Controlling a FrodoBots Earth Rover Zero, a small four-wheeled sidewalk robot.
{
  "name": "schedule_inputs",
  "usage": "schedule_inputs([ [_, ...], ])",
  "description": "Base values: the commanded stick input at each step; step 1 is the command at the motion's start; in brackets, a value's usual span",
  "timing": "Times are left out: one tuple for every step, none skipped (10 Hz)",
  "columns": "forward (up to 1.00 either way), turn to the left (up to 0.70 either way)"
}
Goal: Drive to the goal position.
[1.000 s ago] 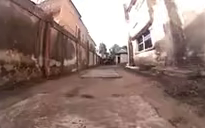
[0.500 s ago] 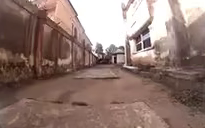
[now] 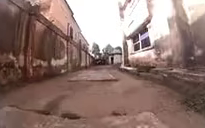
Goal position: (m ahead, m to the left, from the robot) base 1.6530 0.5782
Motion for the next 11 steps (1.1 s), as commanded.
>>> schedule_inputs([
  [0.65,-0.17],
  [0.65,-0.31],
  [0.65,-0.32],
  [0.65,-0.30],
  [0.65,-0.23],
  [0.65,-0.17],
  [0.65,0.01],
  [0.65,0.01],
  [0.65,-0.11],
  [0.65,-0.32],
  [0.65,-0.32],
])
